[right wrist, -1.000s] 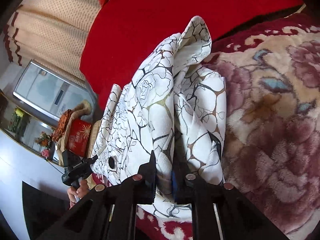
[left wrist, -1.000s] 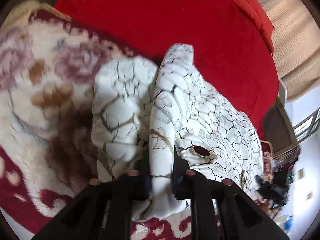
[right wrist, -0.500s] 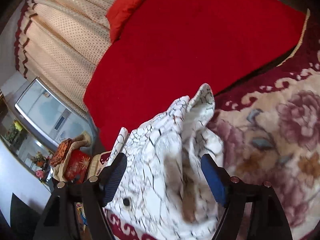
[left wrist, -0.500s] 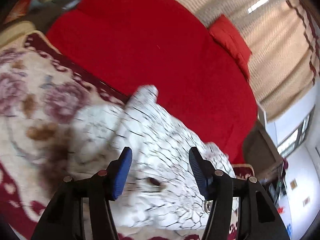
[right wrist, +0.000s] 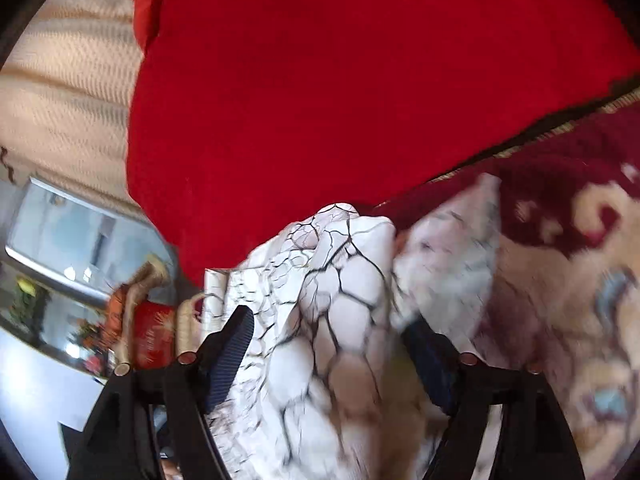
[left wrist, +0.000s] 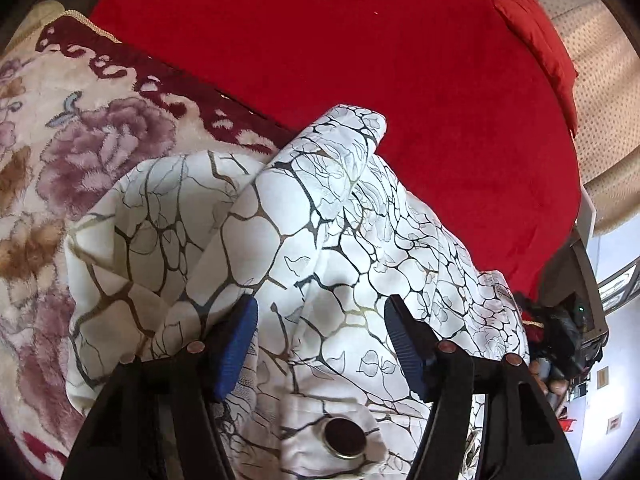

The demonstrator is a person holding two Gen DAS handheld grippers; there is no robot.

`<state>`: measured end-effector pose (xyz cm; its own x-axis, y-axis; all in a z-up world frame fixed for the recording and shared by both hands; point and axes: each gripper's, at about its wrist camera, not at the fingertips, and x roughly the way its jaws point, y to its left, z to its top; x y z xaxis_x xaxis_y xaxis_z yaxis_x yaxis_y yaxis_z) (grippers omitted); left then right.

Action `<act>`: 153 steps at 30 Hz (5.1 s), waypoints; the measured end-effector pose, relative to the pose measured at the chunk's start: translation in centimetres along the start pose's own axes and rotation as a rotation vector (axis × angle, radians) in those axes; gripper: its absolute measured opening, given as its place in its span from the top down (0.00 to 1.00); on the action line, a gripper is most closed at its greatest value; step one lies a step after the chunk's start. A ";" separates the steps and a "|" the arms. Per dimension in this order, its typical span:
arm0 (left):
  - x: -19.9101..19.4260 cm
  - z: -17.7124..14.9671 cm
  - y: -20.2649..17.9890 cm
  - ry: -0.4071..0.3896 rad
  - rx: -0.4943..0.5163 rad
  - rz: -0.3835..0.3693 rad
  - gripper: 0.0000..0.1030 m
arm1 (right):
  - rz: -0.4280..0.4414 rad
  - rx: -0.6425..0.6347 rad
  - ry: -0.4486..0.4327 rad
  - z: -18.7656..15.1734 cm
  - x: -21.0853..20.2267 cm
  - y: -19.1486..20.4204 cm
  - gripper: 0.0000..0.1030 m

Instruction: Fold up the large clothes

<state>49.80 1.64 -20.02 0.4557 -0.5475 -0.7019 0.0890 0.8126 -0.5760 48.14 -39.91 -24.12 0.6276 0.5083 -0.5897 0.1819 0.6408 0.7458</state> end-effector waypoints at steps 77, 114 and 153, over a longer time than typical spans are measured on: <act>-4.2 0.0 -0.9 -0.300 0.002 0.124 0.50 | -0.158 -0.459 0.235 -1.7 4.6 3.9 0.88; -1.9 0.5 3.4 -0.173 -0.122 0.318 0.49 | -0.342 -0.454 -0.320 -5.4 -2.5 12.9 0.97; 0.8 1.9 -0.6 -0.221 0.285 0.631 0.23 | -0.242 -0.015 -0.205 -7.4 -4.4 -1.0 0.41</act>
<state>51.80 1.10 -19.41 0.6621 0.0716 -0.7460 -0.0361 0.9973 0.0636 39.62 -38.52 -24.55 0.7073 0.2145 -0.6736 0.3341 0.7383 0.5859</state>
